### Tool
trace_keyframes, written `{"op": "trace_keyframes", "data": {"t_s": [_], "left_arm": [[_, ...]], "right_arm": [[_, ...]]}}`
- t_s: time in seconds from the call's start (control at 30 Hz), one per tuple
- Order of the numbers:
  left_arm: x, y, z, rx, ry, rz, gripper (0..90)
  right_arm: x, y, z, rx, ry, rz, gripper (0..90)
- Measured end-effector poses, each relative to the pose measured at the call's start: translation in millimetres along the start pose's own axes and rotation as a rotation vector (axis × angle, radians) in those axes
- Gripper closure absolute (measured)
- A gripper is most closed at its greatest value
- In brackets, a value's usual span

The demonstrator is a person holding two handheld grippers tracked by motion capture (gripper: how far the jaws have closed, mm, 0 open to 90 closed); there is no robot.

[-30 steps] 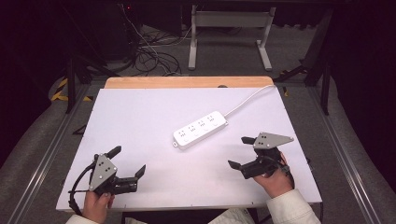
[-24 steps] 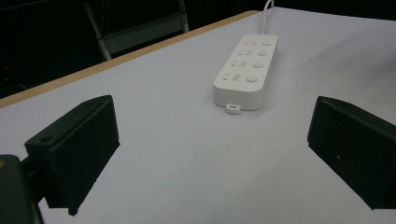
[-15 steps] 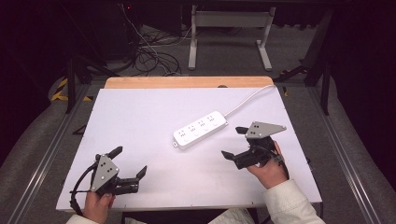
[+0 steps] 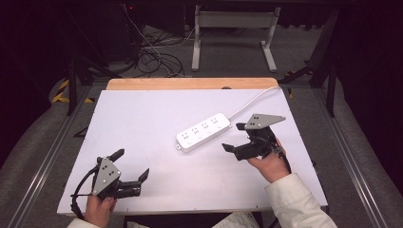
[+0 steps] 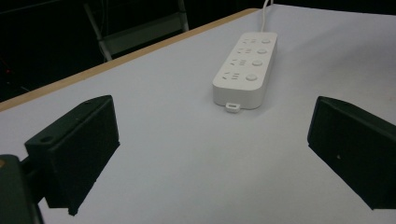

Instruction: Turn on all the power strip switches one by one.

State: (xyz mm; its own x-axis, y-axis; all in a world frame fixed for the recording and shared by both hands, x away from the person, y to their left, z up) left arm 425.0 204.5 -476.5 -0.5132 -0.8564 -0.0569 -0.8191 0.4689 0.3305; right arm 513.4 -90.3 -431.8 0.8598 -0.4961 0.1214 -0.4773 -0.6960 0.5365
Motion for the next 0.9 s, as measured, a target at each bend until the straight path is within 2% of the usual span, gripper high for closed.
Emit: {"op": "trace_keyframes", "data": {"t_s": [0.17,0.23,0.27,0.43,0.47,0.5,0.57,0.67,0.77,0.9], "left_arm": [[-0.8,0.4,0.0,0.001,0.000,0.000,2.6],[-0.7,0.3,-0.1,0.001,0.001,0.000,2.6],[-1.2,0.4,-0.1,0.000,-0.004,-0.002,2.6],[-0.9,0.2,-0.2,0.002,-0.004,-0.003,2.6],[-1.0,0.2,-0.1,0.002,-0.003,-0.003,2.6],[-1.7,0.4,-0.2,0.002,-0.008,-0.005,2.6],[-1.6,0.4,-0.1,0.002,-0.002,-0.003,2.6],[-0.8,-0.2,0.6,-0.004,-0.006,0.001,3.2],[-1.4,-0.1,0.2,-0.002,-0.017,-0.007,3.2],[-0.9,0.1,0.2,0.000,-0.008,-0.006,3.1]], "right_arm": [[11.8,-9.2,-5.0,-0.029,-0.032,0.022,33.7],[14.9,-11.8,-5.4,-0.036,-0.036,0.035,36.9],[21.0,-17.4,-6.2,-0.043,-0.046,0.064,43.2],[33.7,-32.5,-8.4,-0.061,-0.083,0.086,63.5],[33.7,-32.5,-8.4,-0.061,-0.083,0.086,63.5],[38.3,-37.8,-8.7,-0.070,-0.079,0.084,77.7],[41.9,-42.2,-9.2,-0.069,-0.062,0.082,89.2],[48.4,-49.1,-8.5,-0.074,-0.066,0.077,90.0],[53.3,-58.4,-4.6,-0.104,-0.069,0.068,90.0],[58.0,-67.7,-1.4,-0.120,-0.080,0.069,90.0]]}}
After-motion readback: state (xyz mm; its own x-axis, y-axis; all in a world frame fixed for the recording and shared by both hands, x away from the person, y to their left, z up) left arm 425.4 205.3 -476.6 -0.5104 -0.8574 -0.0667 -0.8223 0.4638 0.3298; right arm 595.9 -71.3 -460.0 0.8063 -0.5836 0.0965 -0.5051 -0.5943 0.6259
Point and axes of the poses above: each handheld gripper's, and its own axes: y roughly backward along the jaws, z roughly out of its underside, x roughly to its right, the point moved 10 cm from there along -y, roughly forward along the jaws, and after that the axes turned 6 degrees about y, right-handed, at the moved point
